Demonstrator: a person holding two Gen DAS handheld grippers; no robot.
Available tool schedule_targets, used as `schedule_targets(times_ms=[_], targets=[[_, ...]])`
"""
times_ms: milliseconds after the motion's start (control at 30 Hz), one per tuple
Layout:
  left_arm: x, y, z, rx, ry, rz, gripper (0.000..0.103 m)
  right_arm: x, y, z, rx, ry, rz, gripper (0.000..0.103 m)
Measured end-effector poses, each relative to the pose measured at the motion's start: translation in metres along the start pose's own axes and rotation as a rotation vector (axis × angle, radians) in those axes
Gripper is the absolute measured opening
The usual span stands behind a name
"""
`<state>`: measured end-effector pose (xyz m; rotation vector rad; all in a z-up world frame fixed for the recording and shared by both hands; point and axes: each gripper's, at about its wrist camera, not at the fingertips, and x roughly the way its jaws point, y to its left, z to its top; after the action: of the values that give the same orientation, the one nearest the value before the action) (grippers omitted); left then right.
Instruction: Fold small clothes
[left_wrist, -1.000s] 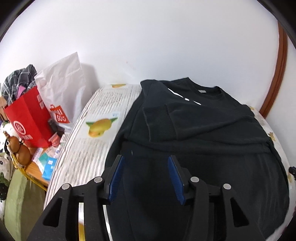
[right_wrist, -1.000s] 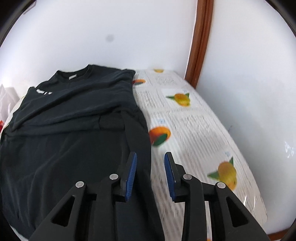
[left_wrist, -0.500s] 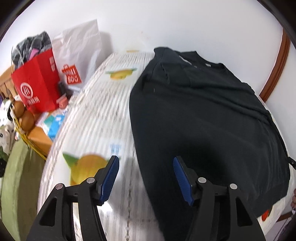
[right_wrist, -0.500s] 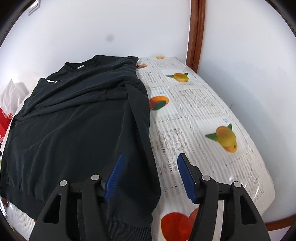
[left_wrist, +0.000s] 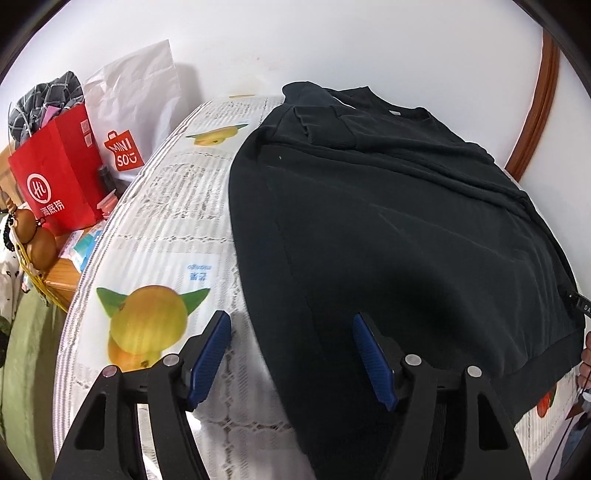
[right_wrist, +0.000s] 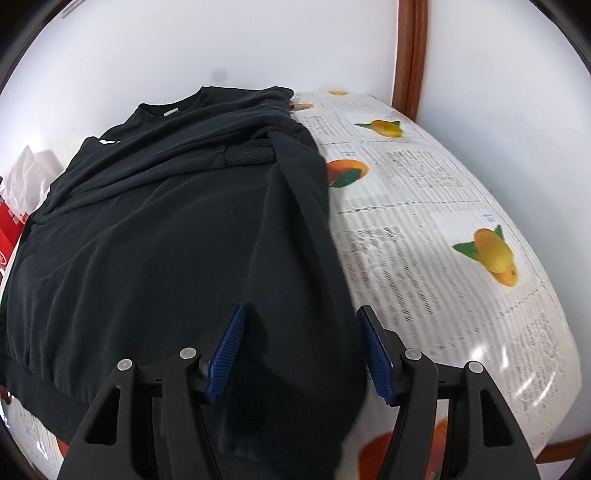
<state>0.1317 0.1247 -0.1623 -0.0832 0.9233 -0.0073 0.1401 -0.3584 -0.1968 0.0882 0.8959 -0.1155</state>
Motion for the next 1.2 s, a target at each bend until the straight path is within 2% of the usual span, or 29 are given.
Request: schedule_targets(times_ms=[100, 167, 267, 333, 400, 533, 667, 767, 1033, 1200], targets=[[0.002, -0.006, 0.000, 0.005, -0.015, 0.017, 0.065, 0.004, 0.012, 0.001, -0.021, -0.009, 0.013, 0.061], [0.003, -0.010, 0.001, 0.005, -0.022, 0.020, 0.060, 0.007, 0.018, 0.003, -0.019, -0.011, 0.018, 0.062], [0.004, -0.014, 0.003, 0.012, -0.021, 0.023, 0.041, 0.010, 0.026, 0.007, -0.036, -0.006, 0.026, 0.059], [0.004, -0.017, 0.005, 0.019, -0.012, 0.010, 0.018, 0.010, 0.031, 0.009, -0.059, -0.010, 0.065, 0.044], [0.002, -0.017, 0.005, 0.014, -0.002, -0.009, 0.011, 0.009, 0.034, 0.008, -0.077, -0.014, 0.085, 0.016], [-0.009, -0.011, 0.002, -0.001, -0.006, -0.015, 0.010, 0.003, 0.028, 0.005, -0.057, -0.013, 0.093, 0.011], [-0.025, -0.001, -0.001, -0.028, -0.014, -0.068, 0.010, -0.010, 0.001, 0.002, 0.038, -0.011, 0.202, 0.009], [-0.040, 0.005, -0.006, -0.042, -0.026, -0.131, 0.010, -0.025, -0.009, -0.002, 0.051, -0.016, 0.246, 0.009], [-0.073, -0.003, -0.014, -0.005, -0.087, -0.167, 0.010, -0.058, -0.003, -0.006, -0.034, -0.057, 0.227, 0.009], [-0.097, -0.002, -0.002, 0.009, -0.148, -0.184, 0.010, -0.090, -0.005, 0.006, -0.032, -0.136, 0.255, 0.009]])
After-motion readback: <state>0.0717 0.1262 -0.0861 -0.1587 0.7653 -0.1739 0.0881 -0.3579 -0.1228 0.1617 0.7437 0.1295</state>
